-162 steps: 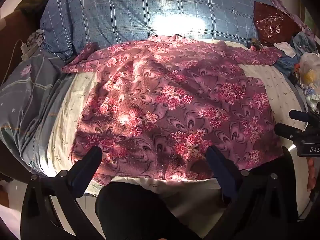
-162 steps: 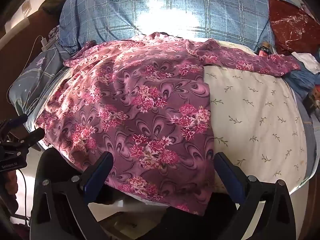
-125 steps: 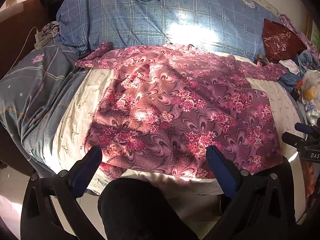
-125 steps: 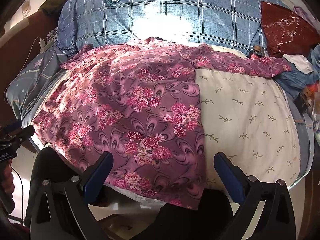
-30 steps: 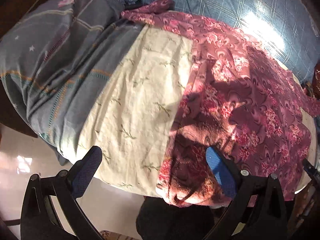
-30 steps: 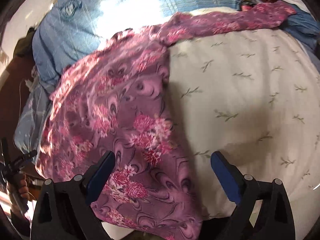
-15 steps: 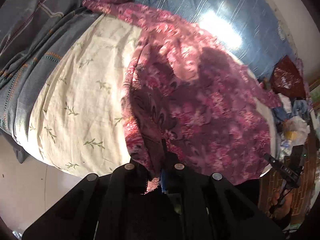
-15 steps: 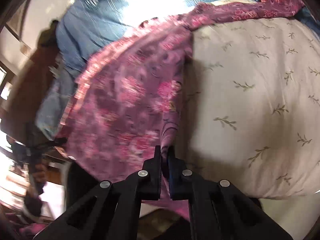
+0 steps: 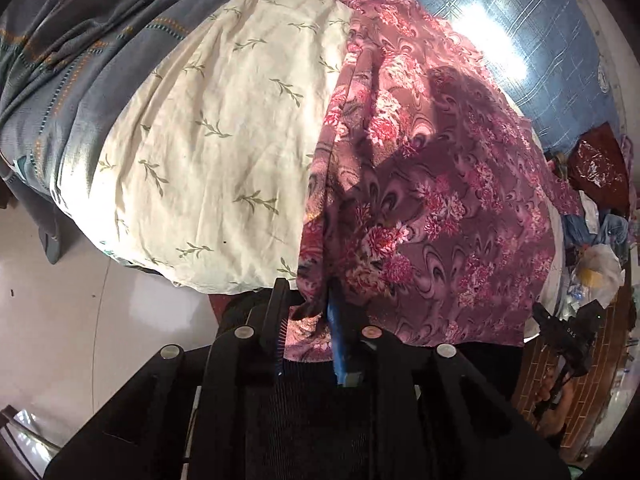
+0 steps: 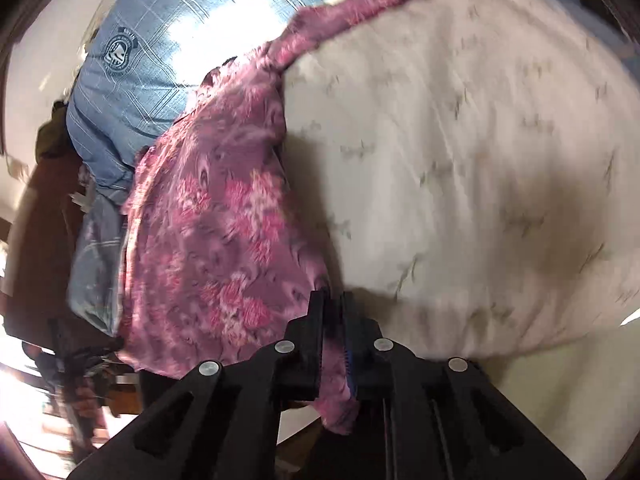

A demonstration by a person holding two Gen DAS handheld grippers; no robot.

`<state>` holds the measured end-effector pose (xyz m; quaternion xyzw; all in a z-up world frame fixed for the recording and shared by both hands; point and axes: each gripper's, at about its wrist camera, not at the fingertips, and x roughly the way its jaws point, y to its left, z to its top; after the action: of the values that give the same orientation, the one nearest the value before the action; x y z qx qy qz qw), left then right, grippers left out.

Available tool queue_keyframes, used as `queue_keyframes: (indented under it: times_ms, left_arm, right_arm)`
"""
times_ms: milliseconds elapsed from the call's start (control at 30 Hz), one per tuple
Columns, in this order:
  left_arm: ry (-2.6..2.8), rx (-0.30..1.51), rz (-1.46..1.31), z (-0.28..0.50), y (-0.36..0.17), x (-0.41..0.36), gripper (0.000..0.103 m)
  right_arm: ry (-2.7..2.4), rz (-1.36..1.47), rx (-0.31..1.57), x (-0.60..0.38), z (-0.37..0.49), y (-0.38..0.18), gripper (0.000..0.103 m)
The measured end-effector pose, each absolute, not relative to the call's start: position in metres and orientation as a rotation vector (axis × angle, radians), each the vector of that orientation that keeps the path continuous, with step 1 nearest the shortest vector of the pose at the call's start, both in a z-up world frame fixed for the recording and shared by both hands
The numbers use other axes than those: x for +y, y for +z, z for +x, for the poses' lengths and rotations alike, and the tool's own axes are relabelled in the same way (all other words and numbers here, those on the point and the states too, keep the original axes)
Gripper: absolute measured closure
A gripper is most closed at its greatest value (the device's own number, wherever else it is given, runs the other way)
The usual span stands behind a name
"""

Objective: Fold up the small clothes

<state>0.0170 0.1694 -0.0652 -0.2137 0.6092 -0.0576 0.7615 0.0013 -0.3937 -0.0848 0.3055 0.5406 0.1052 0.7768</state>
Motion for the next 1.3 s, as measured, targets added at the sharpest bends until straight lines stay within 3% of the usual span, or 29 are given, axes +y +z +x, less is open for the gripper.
queue_keyframes:
  times_ms: [33,67,100,167,200,233,267,300,467,567,800,900,933,1000,1033,1067,1133,1300]
  left_arm:
    - [-0.148,1.317,-0.467,0.016,-0.064,0.168,0.057]
    - [-0.165,1.304,-0.468,0.016,-0.063,0.166,0.036]
    - [-0.177,1.287,-0.468,0.018,-0.060,0.163,0.031]
    - [-0.195,1.280,-0.458,0.023,-0.062,0.156,0.030]
    - [-0.208,1.282,-0.443,0.025,-0.064,0.151,0.033]
    - [-0.205,1.289,-0.423,0.028,-0.068,0.147,0.061]
    - [-0.210,1.310,-0.402,0.029,-0.072,0.144,0.098]
    - [-0.226,1.342,-0.407,0.031,-0.075,0.142,0.098]
    - [-0.302,1.249,-0.584,0.021,-0.021,0.164,0.098]
    - [-0.288,1.221,-0.561,0.021,0.002,0.167,0.098]
    - [-0.083,1.487,-0.490,0.020,-0.081,0.170,0.097]
    - [-0.101,1.439,-0.501,0.024,-0.071,0.176,0.097]
    - [-0.100,1.401,-0.467,0.029,-0.060,0.176,0.090]
    - [-0.099,1.313,-0.401,0.049,-0.036,0.172,0.059]
    - [-0.098,1.267,-0.382,0.063,-0.028,0.168,0.033]
    - [-0.091,1.224,-0.371,0.078,-0.022,0.165,0.025]
    - [-0.096,1.171,-0.364,0.111,-0.016,0.156,0.025]
    - [-0.072,1.185,-0.368,0.179,-0.035,0.128,0.025]
  right_arm:
    - [0.235,0.659,1.170,-0.393,-0.002,-0.084,0.058]
    - [0.228,0.626,1.159,-0.392,-0.005,-0.081,0.048]
    - [0.218,0.587,1.148,-0.390,-0.007,-0.079,0.042]
    - [0.239,0.522,1.162,-0.377,-0.004,-0.079,0.042]
    - [0.265,0.496,1.169,-0.371,-0.004,-0.080,0.048]
    - [0.280,0.457,1.178,-0.364,0.000,-0.084,0.075]
    - [0.295,0.397,1.199,-0.359,0.000,-0.085,0.095]
    - [0.332,0.400,1.203,-0.356,0.000,-0.082,0.099]
    - [0.538,0.651,0.971,-0.379,-0.016,-0.007,0.099]
    - [0.536,0.731,0.918,-0.397,-0.018,0.009,0.099]
    - [0.195,0.559,1.234,-0.405,-0.008,-0.070,0.094]
    - [0.165,0.589,1.200,-0.414,-0.001,-0.066,0.093]
    - [0.167,0.594,1.150,-0.417,0.004,-0.056,0.093]
    - [0.184,0.571,1.049,-0.415,0.026,-0.032,0.088]
    - [0.201,0.557,1.010,-0.413,0.038,-0.025,0.079]
    - [0.210,0.547,0.984,-0.407,0.050,-0.022,0.066]
    - [0.225,0.534,0.940,-0.395,0.086,-0.020,0.057]
    - [0.126,0.425,0.955,-0.356,0.173,-0.050,0.057]
